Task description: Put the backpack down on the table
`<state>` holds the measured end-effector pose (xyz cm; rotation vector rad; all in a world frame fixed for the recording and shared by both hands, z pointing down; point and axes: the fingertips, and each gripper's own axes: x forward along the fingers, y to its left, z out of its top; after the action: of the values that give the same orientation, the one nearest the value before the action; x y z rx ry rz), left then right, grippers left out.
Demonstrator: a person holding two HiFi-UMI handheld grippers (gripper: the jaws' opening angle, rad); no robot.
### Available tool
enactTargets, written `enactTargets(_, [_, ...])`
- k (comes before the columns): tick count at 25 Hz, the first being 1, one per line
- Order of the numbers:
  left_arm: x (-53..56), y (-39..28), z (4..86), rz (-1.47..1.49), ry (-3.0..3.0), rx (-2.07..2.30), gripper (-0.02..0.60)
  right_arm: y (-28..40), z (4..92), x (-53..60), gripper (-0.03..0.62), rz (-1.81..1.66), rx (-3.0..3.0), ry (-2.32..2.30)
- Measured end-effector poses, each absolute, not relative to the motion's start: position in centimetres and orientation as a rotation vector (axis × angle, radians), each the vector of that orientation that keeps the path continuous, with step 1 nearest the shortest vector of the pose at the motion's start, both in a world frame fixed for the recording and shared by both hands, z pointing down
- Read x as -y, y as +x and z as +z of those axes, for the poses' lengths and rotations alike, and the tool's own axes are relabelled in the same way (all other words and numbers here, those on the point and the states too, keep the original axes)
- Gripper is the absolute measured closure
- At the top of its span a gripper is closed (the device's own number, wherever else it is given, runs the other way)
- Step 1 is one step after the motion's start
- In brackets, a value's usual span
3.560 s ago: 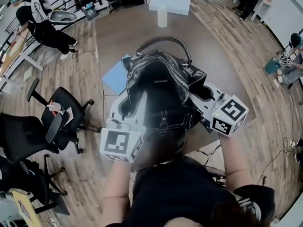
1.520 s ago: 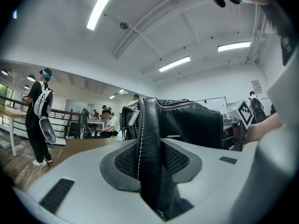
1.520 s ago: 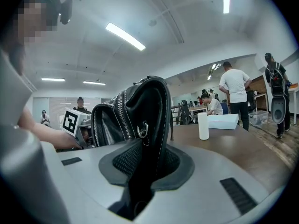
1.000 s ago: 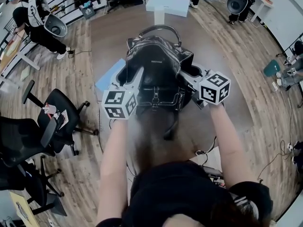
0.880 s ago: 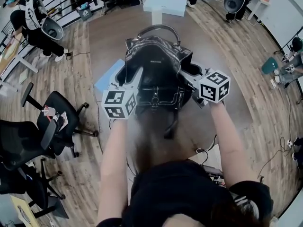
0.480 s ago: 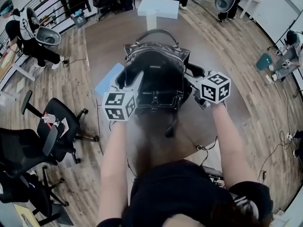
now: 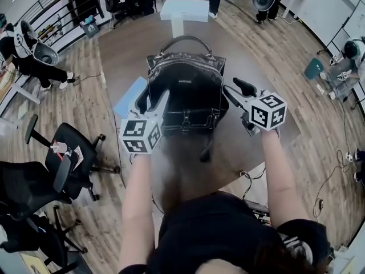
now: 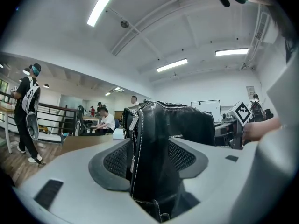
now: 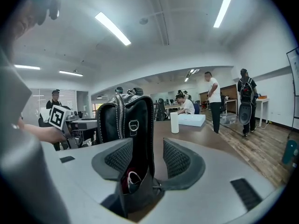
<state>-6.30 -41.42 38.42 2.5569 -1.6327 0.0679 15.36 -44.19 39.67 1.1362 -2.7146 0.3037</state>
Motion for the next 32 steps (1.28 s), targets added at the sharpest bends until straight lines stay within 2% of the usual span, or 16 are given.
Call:
enactTargets(12, [36.6, -7.9, 38.0, -0.049, 2.514, 1.647, 0.37, 15.9, 37.0, 39.7, 0.39, 0.244, 2.717, 1.254])
enactTargets(21, [32.2, -8.4, 37.7, -0.12, 2.473, 1.655, 0.452, 15.0, 35.9, 36.4, 0.431, 0.308, 2.789, 1.328])
enactTargets(24, [30.7, -9.2, 37.8, -0.15, 2.437, 1.672, 0.48, 14.6, 36.1, 35.6, 0.456, 0.322, 2.787, 1.356])
enactTargets(28, [29.0, -10.4, 37.7, -0.185, 2.404, 1.714, 0.515, 14.0, 36.1, 34.1, 0.522, 0.337, 2.798, 1.388])
enactTargets(32, [27.4, -11.1, 38.0, -0.179, 2.361, 1.73, 0.52, 13.7, 36.3, 32.6, 0.563, 0.335, 2.766, 1.399])
